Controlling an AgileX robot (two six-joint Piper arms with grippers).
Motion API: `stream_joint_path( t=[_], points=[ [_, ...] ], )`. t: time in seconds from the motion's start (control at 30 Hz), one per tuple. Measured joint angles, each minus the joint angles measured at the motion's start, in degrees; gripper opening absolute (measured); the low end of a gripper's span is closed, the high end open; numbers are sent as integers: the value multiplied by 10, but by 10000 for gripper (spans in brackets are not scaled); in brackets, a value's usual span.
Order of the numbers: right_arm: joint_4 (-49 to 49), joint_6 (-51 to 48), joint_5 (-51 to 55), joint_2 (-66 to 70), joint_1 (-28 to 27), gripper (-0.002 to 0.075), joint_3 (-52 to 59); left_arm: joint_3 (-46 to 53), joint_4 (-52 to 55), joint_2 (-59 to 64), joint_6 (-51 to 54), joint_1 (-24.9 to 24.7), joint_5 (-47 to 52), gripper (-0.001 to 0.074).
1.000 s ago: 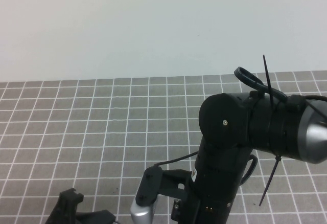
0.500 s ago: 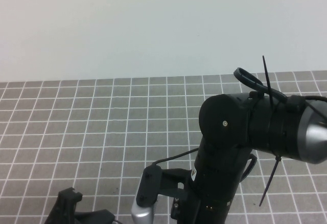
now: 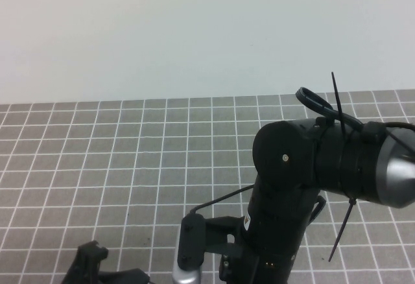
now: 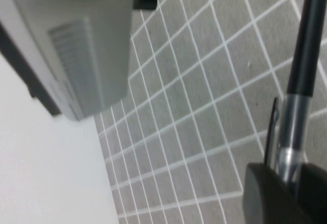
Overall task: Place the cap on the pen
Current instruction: 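Pick up the pen and its cap, cap the pen, and set it down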
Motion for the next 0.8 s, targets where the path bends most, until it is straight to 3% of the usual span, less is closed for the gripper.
stream_joint_path(
  t=[0.2, 0.8],
  points=[
    [2, 0, 0, 0, 0, -3, 0, 0, 0, -1, 0, -29, 0, 70],
    [2, 20, 33, 0, 0, -3, 0, 0, -1, -1, -7, -31, 23, 71]
  ],
)
